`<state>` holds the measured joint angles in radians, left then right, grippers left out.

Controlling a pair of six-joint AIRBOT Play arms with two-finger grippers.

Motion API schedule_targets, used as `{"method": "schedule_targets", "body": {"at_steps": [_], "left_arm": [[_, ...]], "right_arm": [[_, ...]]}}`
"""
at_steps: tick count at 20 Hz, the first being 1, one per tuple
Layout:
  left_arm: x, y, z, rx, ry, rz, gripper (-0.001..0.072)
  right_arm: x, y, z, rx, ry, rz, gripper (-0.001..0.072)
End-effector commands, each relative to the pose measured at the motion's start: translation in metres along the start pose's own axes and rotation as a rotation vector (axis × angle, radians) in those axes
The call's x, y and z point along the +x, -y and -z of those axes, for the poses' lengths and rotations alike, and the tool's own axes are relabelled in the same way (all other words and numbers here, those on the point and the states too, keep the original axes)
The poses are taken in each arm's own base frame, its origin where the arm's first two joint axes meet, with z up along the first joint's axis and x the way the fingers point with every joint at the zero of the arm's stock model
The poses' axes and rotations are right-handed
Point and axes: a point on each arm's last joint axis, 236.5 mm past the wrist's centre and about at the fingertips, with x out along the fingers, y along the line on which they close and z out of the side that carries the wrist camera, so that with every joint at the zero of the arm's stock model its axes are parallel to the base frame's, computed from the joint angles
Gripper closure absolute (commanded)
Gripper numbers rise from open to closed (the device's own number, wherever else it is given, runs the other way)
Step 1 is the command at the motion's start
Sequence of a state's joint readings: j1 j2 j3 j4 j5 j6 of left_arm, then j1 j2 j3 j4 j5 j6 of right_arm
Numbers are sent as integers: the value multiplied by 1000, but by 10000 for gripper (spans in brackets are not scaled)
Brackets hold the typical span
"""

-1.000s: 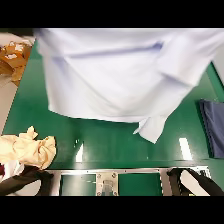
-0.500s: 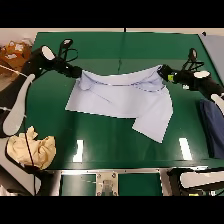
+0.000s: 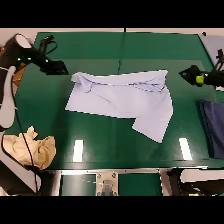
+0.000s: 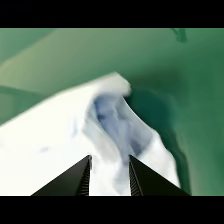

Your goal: Fold the shirts.

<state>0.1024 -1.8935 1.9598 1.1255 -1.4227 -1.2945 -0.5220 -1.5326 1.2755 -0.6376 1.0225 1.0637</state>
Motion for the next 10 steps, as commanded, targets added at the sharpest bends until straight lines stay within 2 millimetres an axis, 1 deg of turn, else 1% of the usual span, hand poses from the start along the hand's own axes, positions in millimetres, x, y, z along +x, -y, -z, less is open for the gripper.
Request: {"method": "schedule_targets", "body": {"at_steps": [1,3,5,7,8,10], "left_arm": [[-19,-33,61,-152,-206,49,189],[-5,-44,91,-222,-288,75,189],[18,-44,115,-269,-343,107,189],[44,-33,124,-304,-335,170,189],[56,-26,127,-317,-326,201,189],[77,-15,144,-340,-354,221,189]], "right_arm": [[-42,47,44,51,-141,70,416],[-44,65,66,100,-176,86,416],[-40,73,86,126,-211,85,416],[-33,76,102,143,-237,82,407],[-30,76,109,154,-251,81,343],[-26,78,123,175,-277,77,329]]}}
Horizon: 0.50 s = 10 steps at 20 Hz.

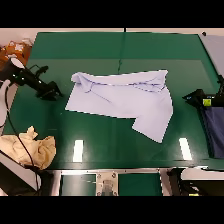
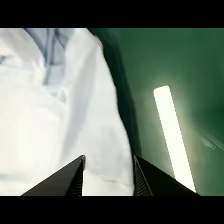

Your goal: Fold the shirts.

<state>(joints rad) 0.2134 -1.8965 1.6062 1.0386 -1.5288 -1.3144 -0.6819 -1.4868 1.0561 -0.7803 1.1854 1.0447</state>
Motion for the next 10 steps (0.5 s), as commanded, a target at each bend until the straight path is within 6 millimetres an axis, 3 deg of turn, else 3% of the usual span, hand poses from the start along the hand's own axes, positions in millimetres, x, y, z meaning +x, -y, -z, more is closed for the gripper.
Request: {"method": "schedule_targets", "body": {"at_steps": [1,3,6,8,10], "left_arm": [[47,6,21,-31,-57,59,189],[65,13,34,-10,-100,56,189],[75,25,25,22,-66,60,196],[74,37,21,39,-46,111,467],[73,43,24,52,-59,137,634]], "right_arm": [[13,8,25,33,-58,-2,294],[21,8,32,37,-85,-7,288],[38,6,42,38,-135,-16,283],[49,7,49,43,-172,-21,282],[60,9,53,47,-192,-17,283]]}}
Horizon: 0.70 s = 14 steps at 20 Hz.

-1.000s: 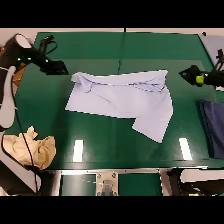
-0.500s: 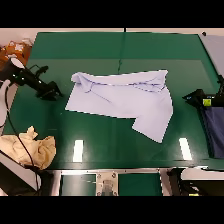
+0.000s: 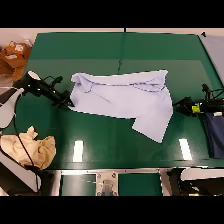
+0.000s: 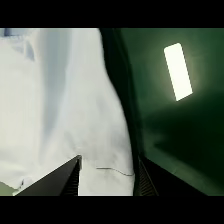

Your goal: Fold the shirts.

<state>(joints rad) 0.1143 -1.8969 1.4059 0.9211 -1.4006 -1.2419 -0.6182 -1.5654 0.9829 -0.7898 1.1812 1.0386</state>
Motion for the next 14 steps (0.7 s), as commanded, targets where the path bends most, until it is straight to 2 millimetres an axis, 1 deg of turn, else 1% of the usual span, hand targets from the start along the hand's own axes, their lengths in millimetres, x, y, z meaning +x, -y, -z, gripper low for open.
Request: {"method": "schedule_targets", "body": {"at_steps": [1,4,5,7,8,9,10,11,12,13,14], "left_arm": [[4,11,1,32,-2,41,684],[4,11,1,31,-1,42,685],[3,12,1,33,-3,44,685],[-5,18,-3,54,9,44,686],[-15,25,-8,76,35,38,686],[-28,33,-12,103,68,30,686],[-44,44,-18,136,110,21,686],[-62,58,-22,172,157,12,686],[-84,74,-25,218,213,0,686],[-109,93,-25,268,269,-13,686],[-139,116,-24,329,345,-30,686]], "right_arm": [[21,2,7,5,-46,2,283],[40,-3,17,-9,-102,-2,284],[43,-7,19,-20,-113,-3,289],[40,-19,20,-50,-139,-27,445],[34,-29,18,-69,-152,-47,520],[24,-41,13,-85,-151,-70,623],[13,-54,4,-96,-125,-79,687],[-2,-69,-8,-120,-81,-84,686],[-22,-89,-21,-168,-28,-93,687],[-47,-112,-32,-225,31,-95,687],[-73,-136,-42,-275,100,-91,687]]}}
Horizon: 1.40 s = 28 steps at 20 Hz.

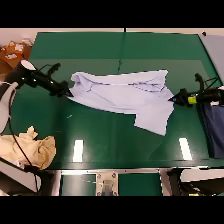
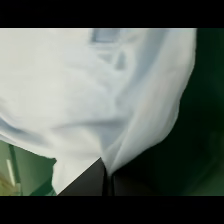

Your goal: Fold the shirts.

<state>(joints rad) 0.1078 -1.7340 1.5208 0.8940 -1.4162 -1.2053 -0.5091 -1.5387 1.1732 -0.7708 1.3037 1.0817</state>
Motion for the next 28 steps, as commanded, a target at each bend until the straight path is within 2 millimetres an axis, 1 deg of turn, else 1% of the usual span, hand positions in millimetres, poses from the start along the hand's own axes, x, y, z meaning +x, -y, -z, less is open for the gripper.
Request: {"method": "schedule_targets", "body": {"at_steps": [1,2,3,5,6,7,8,9,10,11,12,13,14,15,16,17,18,19,20,21,22,24,25,26,27,28], "left_arm": [[-93,75,-28,194,225,-36,686],[-130,103,-32,269,314,-58,686],[-170,135,-32,347,413,-83,687],[-258,209,-20,513,658,-139,686],[-304,247,-4,596,797,-168,686],[-345,282,17,670,929,-199,686],[-378,311,40,729,1038,-220,685],[-405,335,65,778,1134,-241,686],[-427,354,90,816,1222,-266,685],[-444,364,113,840,1287,-301,685],[-452,368,128,852,1318,-334,685],[-457,370,139,859,1333,-360,685],[-457,368,143,858,1331,-380,685],[-455,365,142,854,1319,-389,685],[-452,357,136,838,1302,-400,685],[-444,348,126,812,1274,-393,685],[-433,336,112,780,1235,-384,685],[-418,319,94,739,1184,-371,685],[-400,302,76,701,1130,-358,685],[-379,284,56,663,1068,-329,685],[-351,264,34,613,997,-285,685],[-286,222,-7,530,851,-179,685],[-249,199,-28,481,781,-116,685],[-215,174,-44,436,721,-75,685],[-180,143,-58,375,657,-57,685],[-150,114,-69,316,607,-54,684]], "right_arm": [[-80,-83,-41,-160,191,-11,687],[-115,-114,-51,-236,282,7,688],[-152,-149,-55,-314,376,23,688],[-223,-218,-51,-451,580,54,688],[-257,-250,-44,-501,689,60,688],[-289,-282,-32,-554,797,62,687],[-322,-313,-16,-609,913,62,688],[-351,-341,3,-659,1024,61,687],[-377,-362,21,-688,1123,63,688],[-400,-378,40,-715,1217,77,688],[-418,-388,57,-740,1292,101,687],[-431,-394,70,-759,1350,127,688],[-439,-398,80,-773,1385,148,688],[-442,-399,85,-780,1399,162,688],[-441,-398,85,-779,1393,161,688],[-436,-392,79,-764,1376,159,687],[-426,-382,68,-736,1345,152,688],[-408,-365,51,-690,1292,134,688],[-385,-347,32,-631,1227,96,688],[-357,-321,12,-559,1150,67,687],[-326,-296,-5,-510,1076,47,688],[-252,-244,-38,-440,939,43,687],[-214,-219,-53,-410,886,54,688],[-179,-195,-66,-376,843,69,688],[-142,-172,-78,-336,795,85,688],[-108,-151,-88,-301,748,102,688]]}}
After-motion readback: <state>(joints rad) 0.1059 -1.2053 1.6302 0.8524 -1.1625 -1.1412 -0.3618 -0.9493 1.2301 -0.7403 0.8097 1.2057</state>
